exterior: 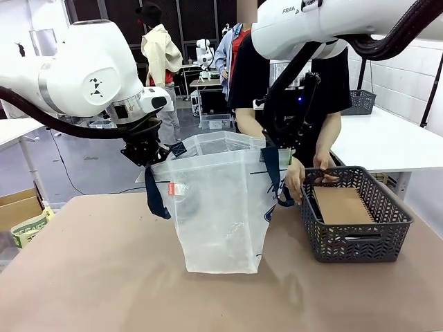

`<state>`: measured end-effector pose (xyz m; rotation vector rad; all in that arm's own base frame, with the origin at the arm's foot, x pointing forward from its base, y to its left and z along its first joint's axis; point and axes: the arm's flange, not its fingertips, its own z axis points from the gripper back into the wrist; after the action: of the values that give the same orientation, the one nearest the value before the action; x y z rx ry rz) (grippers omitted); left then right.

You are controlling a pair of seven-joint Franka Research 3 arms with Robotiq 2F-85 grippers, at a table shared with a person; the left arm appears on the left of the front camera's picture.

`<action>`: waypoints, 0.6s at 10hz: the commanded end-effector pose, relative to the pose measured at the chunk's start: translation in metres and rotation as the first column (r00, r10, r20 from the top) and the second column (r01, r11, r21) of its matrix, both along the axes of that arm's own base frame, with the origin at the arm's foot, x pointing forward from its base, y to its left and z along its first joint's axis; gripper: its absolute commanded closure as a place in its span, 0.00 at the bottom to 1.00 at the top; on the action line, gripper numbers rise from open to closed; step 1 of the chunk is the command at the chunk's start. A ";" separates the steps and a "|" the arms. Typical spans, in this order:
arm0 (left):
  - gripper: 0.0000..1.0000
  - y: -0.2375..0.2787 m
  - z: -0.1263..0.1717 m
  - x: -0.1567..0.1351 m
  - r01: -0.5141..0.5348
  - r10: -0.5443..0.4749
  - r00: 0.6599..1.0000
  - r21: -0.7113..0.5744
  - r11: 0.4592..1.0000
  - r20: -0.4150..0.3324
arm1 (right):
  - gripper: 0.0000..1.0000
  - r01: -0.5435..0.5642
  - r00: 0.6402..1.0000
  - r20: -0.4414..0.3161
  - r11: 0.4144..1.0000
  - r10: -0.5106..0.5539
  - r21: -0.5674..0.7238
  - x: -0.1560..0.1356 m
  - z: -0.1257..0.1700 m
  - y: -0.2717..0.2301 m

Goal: Transfer purchased items from the store into the shopping bag.
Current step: Open the Reusable shopping bag in the center of the table, then move the Reusable shopping bag to the right side of the table.

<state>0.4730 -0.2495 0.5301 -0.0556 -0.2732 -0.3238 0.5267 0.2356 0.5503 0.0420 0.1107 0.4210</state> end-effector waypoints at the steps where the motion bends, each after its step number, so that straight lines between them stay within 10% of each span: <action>1: 1.00 0.002 0.001 0.001 -0.004 0.004 1.000 0.000 1.000 0.004 | 1.00 0.005 1.000 0.000 1.000 -0.005 -0.001 0.001 0.000 -0.002; 6: 1.00 0.002 0.001 0.001 -0.004 0.004 1.000 0.000 1.000 0.004 | 1.00 0.005 1.000 0.000 1.000 -0.005 -0.001 0.001 0.000 -0.002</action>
<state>0.4730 -0.2495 0.5301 -0.0556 -0.2732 -0.3238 0.5267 0.2357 0.5503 0.0420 0.1107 0.4210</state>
